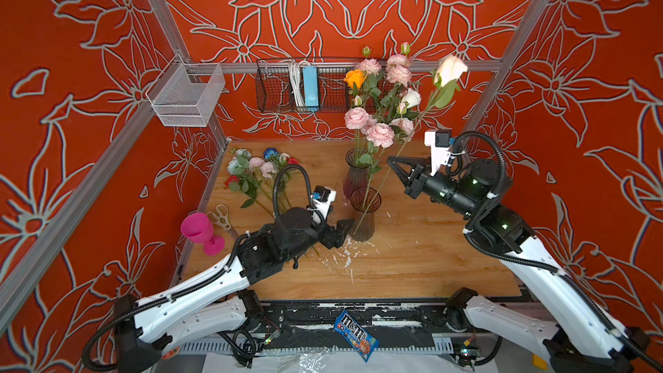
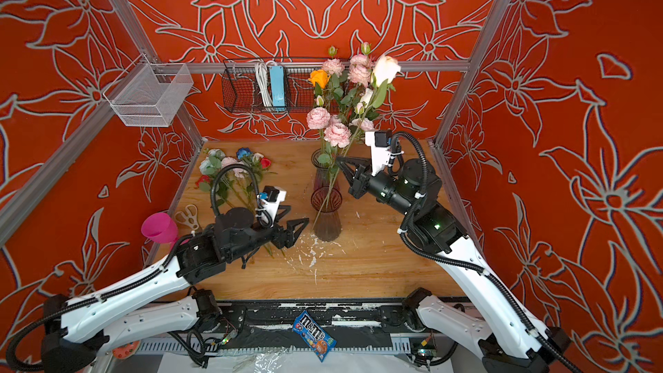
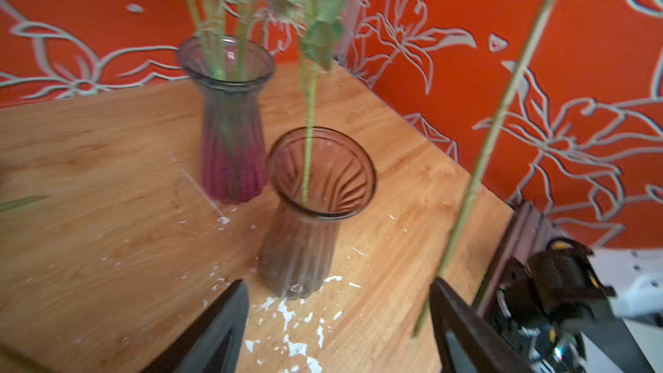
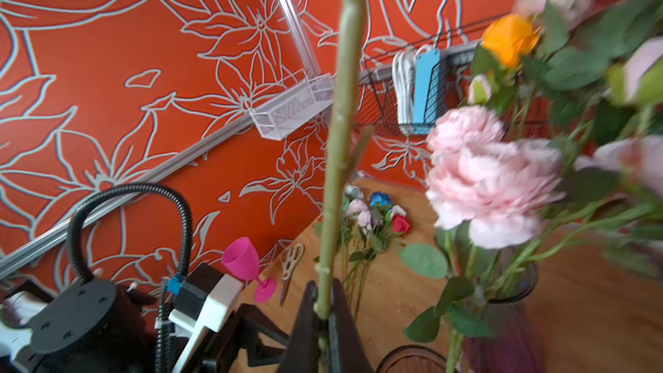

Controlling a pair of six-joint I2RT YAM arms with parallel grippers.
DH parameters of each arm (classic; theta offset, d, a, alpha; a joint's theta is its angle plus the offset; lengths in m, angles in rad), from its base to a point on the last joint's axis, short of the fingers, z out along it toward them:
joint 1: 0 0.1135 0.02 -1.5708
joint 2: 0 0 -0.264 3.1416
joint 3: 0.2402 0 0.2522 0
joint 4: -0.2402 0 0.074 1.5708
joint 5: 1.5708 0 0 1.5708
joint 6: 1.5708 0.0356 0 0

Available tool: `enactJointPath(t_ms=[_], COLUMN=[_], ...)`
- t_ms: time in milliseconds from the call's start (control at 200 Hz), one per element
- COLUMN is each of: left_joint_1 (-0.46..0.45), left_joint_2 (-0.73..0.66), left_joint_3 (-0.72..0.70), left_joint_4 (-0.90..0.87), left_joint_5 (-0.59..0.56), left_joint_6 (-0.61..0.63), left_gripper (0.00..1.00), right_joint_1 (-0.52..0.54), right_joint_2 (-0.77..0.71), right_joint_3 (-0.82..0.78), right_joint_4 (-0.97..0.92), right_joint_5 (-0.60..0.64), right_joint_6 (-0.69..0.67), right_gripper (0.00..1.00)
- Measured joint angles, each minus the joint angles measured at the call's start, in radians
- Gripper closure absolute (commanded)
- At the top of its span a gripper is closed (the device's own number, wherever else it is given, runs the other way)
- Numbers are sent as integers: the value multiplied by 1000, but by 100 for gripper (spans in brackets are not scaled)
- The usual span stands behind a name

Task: Arrange flowers in a vase
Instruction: Place the flower in the vase.

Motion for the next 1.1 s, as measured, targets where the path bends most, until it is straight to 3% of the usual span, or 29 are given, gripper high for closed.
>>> enactJointPath(t_ms=[195,395,715,846,1101], left_joint_1=[0,0,0,0,0], left_joint_2=[-210,-332,-370,-364,-291], left_joint_3=[-142,-188,-215,-215,-214], left_joint_4=[-4,-22,-62,-64,-52], left_joint_5=[-163,-235,-266,-272,-272], left_joint_6=[-95,-139,-163,-162,-163], left_gripper=[17,17,15,15,14], right_joint_1=[0,0,0,0,2], right_joint_2=[36,129,200,189,163], right_joint_3=[124,157,-2,-68,-95], right_joint_4=[-18,-24,-33,-55,-114], right_joint_5=[155,234,233,220,212], right_joint_6=[-123,-208,-216,-187,-138], right_gripper=[100,100,100,72,56])
